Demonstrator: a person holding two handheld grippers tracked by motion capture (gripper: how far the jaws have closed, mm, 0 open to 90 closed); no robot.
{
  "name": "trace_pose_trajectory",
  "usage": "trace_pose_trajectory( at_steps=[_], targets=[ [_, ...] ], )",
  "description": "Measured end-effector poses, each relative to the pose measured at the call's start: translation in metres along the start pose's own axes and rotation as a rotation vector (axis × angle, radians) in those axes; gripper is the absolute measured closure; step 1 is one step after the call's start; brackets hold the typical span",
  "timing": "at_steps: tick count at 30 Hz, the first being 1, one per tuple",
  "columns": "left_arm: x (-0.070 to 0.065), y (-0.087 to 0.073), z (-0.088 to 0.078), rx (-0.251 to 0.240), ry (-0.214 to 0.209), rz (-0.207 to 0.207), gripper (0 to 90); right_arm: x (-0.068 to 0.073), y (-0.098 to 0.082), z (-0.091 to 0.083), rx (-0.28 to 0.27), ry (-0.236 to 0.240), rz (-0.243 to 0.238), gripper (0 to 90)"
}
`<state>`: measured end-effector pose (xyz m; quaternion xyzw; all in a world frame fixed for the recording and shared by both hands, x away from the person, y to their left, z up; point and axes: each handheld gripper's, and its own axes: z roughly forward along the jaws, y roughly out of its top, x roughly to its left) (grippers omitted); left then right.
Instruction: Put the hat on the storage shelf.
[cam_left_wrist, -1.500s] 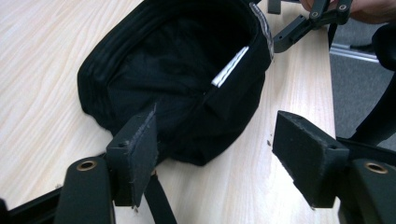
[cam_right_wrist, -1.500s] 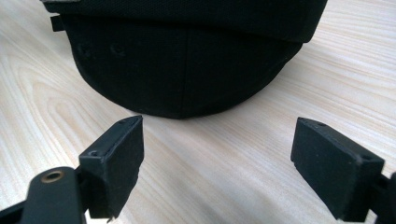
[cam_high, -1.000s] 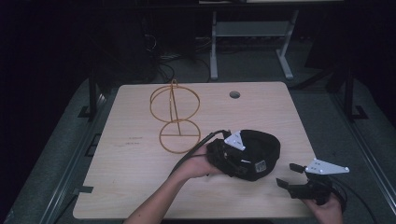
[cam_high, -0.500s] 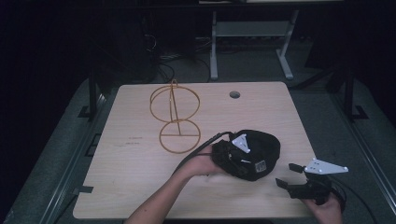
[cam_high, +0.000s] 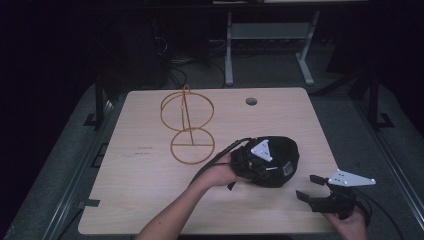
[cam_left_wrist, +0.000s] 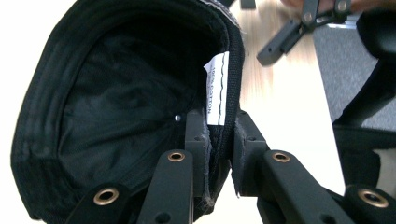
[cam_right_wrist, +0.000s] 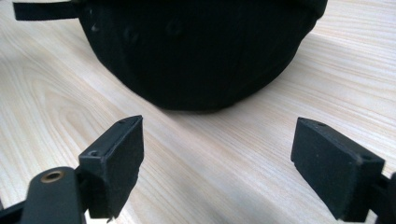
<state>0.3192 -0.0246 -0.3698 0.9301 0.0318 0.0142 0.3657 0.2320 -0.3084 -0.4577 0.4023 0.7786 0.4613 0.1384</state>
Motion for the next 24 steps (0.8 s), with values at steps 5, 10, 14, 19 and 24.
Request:
trace_pose_trajectory(
  at_steps=[5,10,14,19,24],
  targets=[
    [0.005,0.006,-0.011,-0.050,0.002,-0.037,79.9,0.003,0.002,-0.001,-0.022,0.014,0.008,14.8],
    [0.013,0.012,-0.026,-0.124,0.000,-0.094,80.3,0.008,0.007,-0.002,-0.048,0.025,-0.004,14.7],
    [0.017,0.017,-0.040,-0.189,-0.003,-0.127,80.6,0.014,0.012,-0.004,-0.080,0.039,-0.014,14.7],
    [0.019,0.025,-0.052,-0.223,-0.006,-0.138,80.7,0.018,0.019,-0.002,-0.109,0.048,-0.029,14.7],
    [0.017,0.030,-0.057,-0.238,-0.015,-0.136,80.7,0.021,0.025,-0.004,-0.153,0.068,-0.025,14.8]
  ],
)
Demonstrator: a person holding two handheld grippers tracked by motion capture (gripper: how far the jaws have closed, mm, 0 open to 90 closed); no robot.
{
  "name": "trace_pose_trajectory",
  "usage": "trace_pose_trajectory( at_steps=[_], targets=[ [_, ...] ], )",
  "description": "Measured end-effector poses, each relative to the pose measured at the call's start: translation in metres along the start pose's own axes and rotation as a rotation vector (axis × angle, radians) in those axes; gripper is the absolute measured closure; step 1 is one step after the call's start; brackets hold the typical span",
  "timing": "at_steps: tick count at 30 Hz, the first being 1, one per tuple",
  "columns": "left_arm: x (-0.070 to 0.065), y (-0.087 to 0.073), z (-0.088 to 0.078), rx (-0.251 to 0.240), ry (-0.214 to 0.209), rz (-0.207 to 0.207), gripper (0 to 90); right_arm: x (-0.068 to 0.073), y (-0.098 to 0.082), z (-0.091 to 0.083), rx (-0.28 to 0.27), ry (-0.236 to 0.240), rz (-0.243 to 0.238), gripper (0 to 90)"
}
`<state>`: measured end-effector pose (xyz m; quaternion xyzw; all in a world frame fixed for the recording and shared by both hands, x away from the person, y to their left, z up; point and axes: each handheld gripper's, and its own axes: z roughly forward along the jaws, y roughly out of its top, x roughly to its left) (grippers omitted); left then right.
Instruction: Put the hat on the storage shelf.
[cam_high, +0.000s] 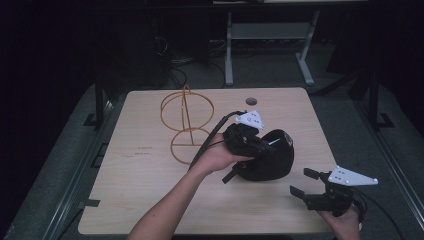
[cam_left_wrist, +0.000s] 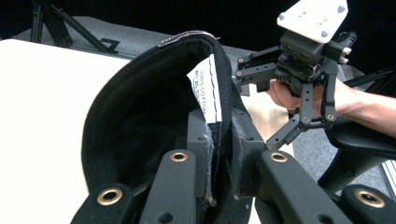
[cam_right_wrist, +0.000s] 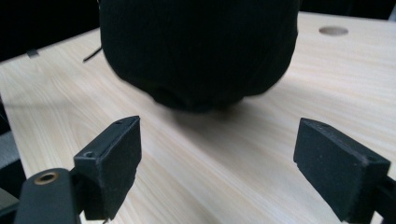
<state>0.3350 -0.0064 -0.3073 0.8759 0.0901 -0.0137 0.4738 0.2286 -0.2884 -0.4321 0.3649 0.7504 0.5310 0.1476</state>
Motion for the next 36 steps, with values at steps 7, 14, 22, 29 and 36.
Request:
trace_pose_trajectory(
  at_steps=[7,14,22,29,36],
  targets=[
    [-0.006,0.011,0.004,-0.014,-0.035,0.015,80.7,0.005,0.007,0.004,-0.046,0.004,-0.010,15.2],
    [-0.018,0.023,0.011,-0.001,-0.073,0.059,81.0,0.007,0.009,0.004,-0.089,-0.008,-0.015,23.0],
    [-0.021,0.028,0.013,-0.001,-0.088,0.080,81.0,0.006,0.008,-0.001,-0.112,0.035,-0.041,67.6],
    [-0.017,0.020,0.008,-0.001,-0.071,0.056,80.9,0.010,0.012,0.000,-0.084,0.057,-0.088,83.5],
    [-0.012,0.008,-0.004,0.013,-0.037,0.029,76.3,0.013,0.018,-0.004,-0.084,0.060,-0.090,85.6]
  ],
)
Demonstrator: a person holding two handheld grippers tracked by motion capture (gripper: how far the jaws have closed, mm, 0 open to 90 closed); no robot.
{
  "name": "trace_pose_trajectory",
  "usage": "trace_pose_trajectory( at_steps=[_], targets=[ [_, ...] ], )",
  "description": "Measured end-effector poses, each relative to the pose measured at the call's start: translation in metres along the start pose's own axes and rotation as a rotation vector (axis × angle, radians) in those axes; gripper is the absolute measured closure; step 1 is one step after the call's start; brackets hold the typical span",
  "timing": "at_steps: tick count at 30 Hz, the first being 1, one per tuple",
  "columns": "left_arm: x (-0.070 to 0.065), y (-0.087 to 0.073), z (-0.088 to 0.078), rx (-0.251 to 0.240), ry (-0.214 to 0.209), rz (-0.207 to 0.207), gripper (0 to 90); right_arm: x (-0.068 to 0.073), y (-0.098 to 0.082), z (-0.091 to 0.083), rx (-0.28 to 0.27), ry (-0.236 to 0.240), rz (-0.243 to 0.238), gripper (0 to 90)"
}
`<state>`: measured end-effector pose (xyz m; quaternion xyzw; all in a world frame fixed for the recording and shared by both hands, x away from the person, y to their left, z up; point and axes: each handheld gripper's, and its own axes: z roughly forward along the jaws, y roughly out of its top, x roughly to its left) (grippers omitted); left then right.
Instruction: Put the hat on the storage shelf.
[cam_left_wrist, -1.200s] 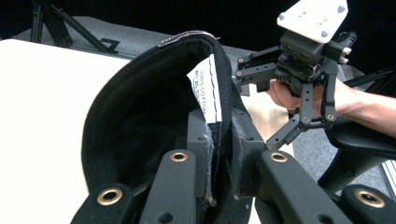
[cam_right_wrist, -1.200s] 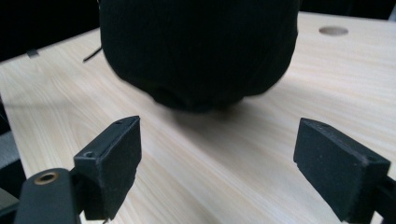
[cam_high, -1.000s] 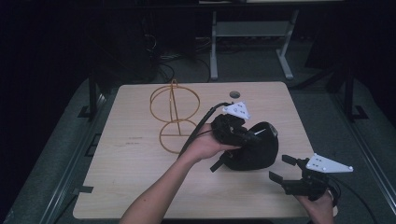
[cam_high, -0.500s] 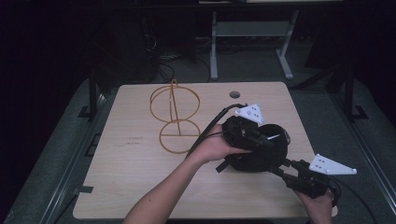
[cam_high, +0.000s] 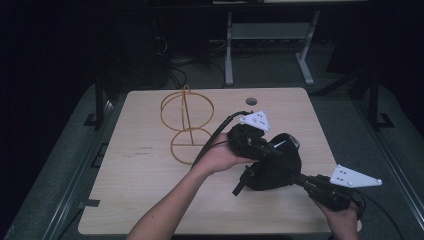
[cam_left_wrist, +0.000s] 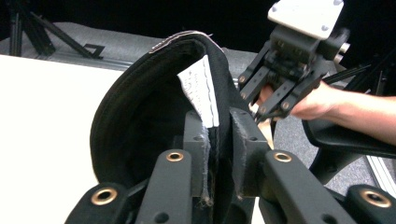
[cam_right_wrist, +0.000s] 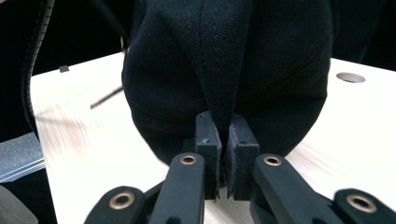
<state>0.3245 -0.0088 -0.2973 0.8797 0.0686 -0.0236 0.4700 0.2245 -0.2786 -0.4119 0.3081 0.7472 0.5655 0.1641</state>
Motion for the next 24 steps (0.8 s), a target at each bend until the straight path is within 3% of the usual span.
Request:
trace_pose_trajectory(
  at_steps=[6,12,17,24],
  targets=[
    [-0.001,-0.006,-0.016,0.018,0.061,-0.002,60.4,0.000,0.008,-0.005,-0.002,-0.002,0.009,86.0],
    [-0.005,-0.020,-0.030,0.004,0.085,0.002,53.5,-0.003,0.016,-0.006,-0.003,0.008,0.022,86.2],
    [-0.006,-0.036,-0.044,-0.004,0.123,-0.009,50.6,-0.009,0.024,-0.009,0.013,0.030,0.048,86.2],
    [-0.006,-0.062,-0.057,0.003,0.160,-0.026,49.1,-0.015,0.037,-0.012,0.059,0.017,0.042,86.1]
  ],
)
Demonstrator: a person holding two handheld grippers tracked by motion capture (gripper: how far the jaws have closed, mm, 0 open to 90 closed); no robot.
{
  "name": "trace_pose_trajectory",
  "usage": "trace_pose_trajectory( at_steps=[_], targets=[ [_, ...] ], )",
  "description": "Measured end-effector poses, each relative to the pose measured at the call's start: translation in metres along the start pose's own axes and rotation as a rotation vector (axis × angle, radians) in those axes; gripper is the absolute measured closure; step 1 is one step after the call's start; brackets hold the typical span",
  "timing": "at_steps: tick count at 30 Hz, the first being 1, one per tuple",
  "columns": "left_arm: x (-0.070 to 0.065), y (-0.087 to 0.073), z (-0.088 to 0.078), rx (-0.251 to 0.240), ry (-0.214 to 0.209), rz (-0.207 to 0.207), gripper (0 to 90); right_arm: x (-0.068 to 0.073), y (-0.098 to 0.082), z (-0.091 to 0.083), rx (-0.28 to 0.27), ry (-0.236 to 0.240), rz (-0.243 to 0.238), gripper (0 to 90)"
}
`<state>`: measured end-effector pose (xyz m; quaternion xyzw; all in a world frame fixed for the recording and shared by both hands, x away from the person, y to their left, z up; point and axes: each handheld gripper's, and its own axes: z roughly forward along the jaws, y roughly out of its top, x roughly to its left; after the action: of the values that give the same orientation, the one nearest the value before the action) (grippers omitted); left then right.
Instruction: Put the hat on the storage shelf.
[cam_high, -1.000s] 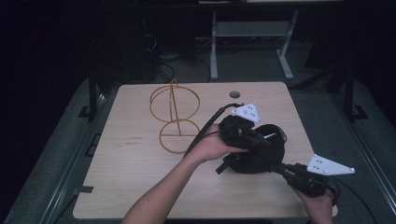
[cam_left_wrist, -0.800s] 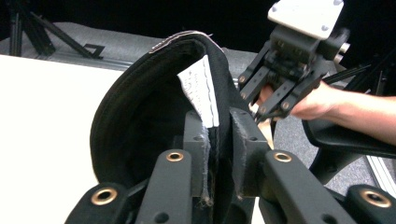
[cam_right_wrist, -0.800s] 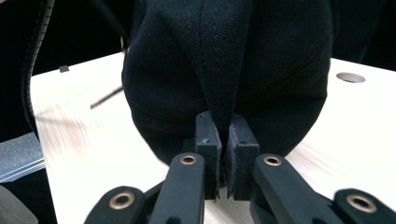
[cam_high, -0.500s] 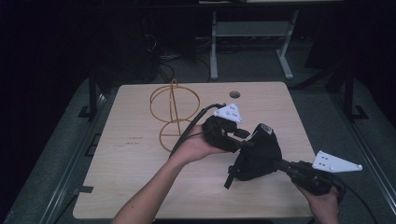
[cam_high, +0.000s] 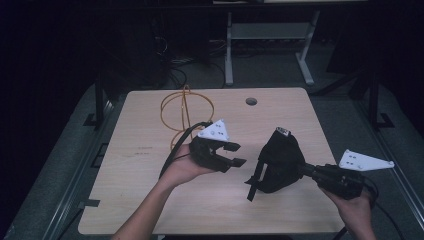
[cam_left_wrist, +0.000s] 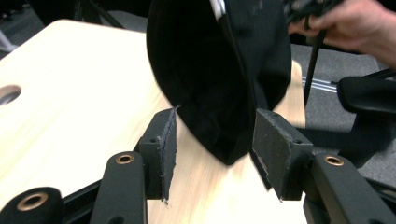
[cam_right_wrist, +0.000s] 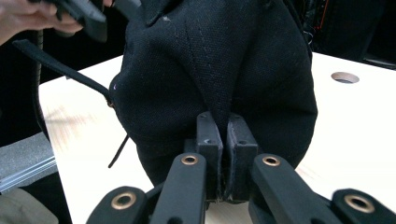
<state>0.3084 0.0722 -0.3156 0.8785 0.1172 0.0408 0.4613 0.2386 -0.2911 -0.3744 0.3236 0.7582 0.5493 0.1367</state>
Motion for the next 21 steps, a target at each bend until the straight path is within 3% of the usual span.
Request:
trace_pose_trajectory(
  at_steps=[8,13,18,21],
  targets=[
    [-0.001,-0.024,-0.006,0.029,0.037,-0.008,46.7,-0.009,0.012,-0.003,0.002,0.000,0.014,86.1],
    [-0.004,-0.048,-0.004,0.062,0.074,-0.012,44.4,-0.015,0.023,-0.006,0.015,-0.008,0.017,86.2],
    [-0.006,-0.062,-0.005,0.057,0.070,-0.018,44.3,-0.016,0.030,-0.007,0.017,-0.006,0.016,86.2],
    [-0.008,-0.076,-0.004,0.080,0.094,-0.014,43.5,-0.017,0.039,-0.007,0.024,-0.004,0.010,86.1]
  ],
)
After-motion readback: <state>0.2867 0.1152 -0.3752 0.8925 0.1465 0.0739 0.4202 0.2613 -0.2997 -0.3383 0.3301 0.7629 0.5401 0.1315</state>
